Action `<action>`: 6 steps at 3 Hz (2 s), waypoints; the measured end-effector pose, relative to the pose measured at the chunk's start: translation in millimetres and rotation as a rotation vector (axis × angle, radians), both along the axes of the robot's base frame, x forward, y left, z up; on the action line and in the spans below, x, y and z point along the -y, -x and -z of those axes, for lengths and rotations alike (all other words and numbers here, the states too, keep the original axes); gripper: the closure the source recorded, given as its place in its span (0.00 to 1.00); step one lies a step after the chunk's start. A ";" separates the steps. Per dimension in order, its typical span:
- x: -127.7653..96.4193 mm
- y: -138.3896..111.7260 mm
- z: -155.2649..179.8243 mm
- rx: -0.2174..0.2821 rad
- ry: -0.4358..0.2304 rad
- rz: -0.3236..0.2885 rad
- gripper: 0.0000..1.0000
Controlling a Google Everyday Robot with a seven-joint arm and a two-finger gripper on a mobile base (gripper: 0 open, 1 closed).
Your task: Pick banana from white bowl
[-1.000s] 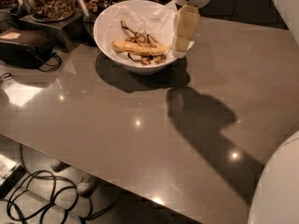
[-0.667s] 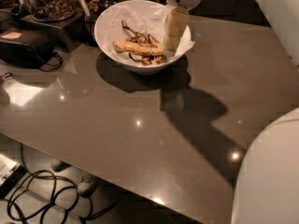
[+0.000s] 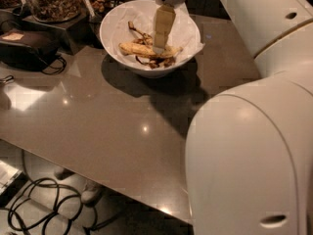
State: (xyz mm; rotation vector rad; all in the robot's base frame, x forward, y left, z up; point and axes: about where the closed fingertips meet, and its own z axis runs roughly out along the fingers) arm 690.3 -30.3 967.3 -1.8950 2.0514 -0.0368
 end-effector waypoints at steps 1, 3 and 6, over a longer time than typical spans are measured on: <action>-8.2 -17.9 5.5 0.004 0.010 0.004 0.03; -12.5 -38.9 19.5 0.001 0.021 0.016 0.31; -31.9 -42.0 51.4 -0.061 0.046 -0.020 0.42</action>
Offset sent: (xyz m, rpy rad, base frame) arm 0.0279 -0.0082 -0.0109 -0.0946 0.1197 -0.0149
